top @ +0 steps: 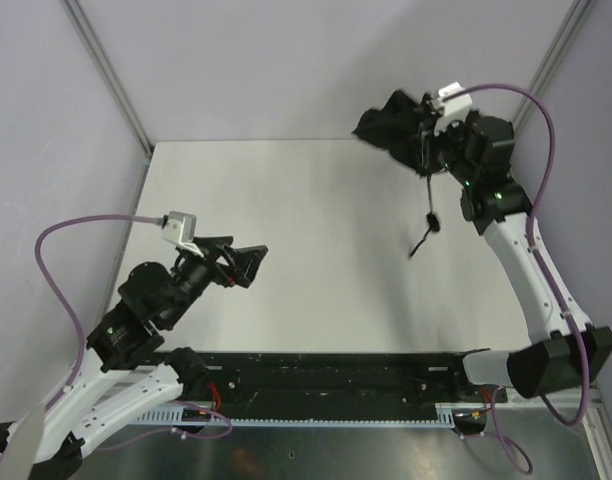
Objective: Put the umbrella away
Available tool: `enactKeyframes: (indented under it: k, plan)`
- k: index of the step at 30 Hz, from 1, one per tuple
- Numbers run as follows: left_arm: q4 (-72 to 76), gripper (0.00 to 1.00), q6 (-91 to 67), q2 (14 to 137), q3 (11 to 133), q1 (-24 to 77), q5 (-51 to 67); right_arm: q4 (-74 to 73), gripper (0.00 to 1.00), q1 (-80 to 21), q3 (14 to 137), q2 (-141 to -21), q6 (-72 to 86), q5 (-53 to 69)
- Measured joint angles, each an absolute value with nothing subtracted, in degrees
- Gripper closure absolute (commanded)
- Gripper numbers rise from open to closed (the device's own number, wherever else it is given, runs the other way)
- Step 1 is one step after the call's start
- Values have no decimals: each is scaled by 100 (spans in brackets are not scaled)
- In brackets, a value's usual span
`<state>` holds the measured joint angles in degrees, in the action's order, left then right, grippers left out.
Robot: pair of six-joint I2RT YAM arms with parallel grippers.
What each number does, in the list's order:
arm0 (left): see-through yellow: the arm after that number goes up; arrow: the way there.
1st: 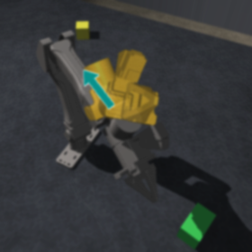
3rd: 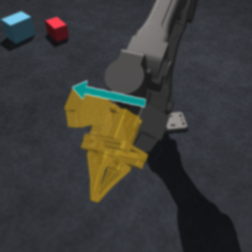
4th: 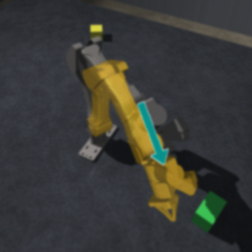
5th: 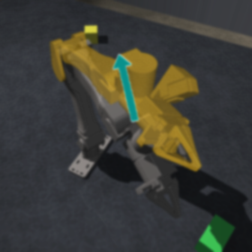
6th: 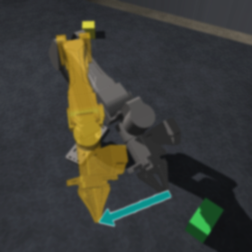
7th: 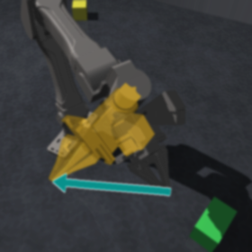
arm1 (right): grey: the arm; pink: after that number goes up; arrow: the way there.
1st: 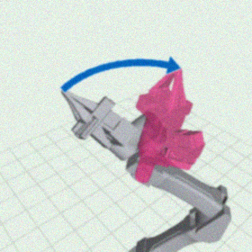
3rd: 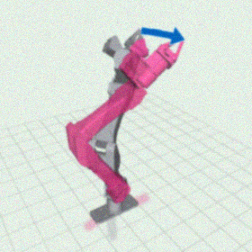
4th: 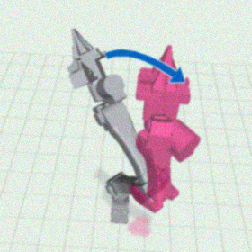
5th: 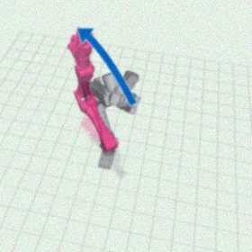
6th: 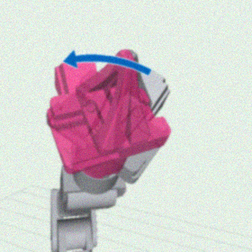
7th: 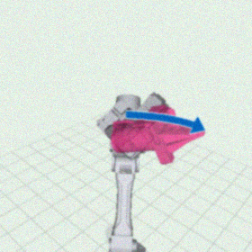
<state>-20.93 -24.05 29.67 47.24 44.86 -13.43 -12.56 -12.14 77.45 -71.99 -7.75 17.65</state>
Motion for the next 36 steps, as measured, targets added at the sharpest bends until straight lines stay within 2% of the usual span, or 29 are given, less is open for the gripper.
enactKeyframes:
  k: [4, 8, 14, 18, 25, 31, 36]
  plan:
    - [-2064, 0, -2515, 2646, 4611, 4486, -1293, -711, 100, -1546, 8462, -8005, -2814, 196]
    - [-2034, 0, -2683, 2189, 4272, 4486, -1313, -19, 100, -2246, 8626, -8890, -4788, -878]
    - [-2040, 0, -2978, 1667, 3739, 4486, -1433, 438, 100, -3474, 8440, -10551, -6410, -2010]
    - [-2049, 1, -3175, 1570, 3557, 4486, -1490, 274, 100, -4289, 7863, -11334, -6563, -2383]
    - [-2053, 6, -3706, 1575, 3435, 4486, -1754, -961, 100, -5439, 7122, -11504, -5830, -1988]
    - [-2198, 7, -4532, 1688, 3336, 4486, -1953, -1678, 100, -5476, 7196, -11249, -5196, -1085]
    - [-2456, 6, -4941, 2276, 3448, 4482, -1887, -2047, 100, -5256, 7378, -11242, -4836, -344]
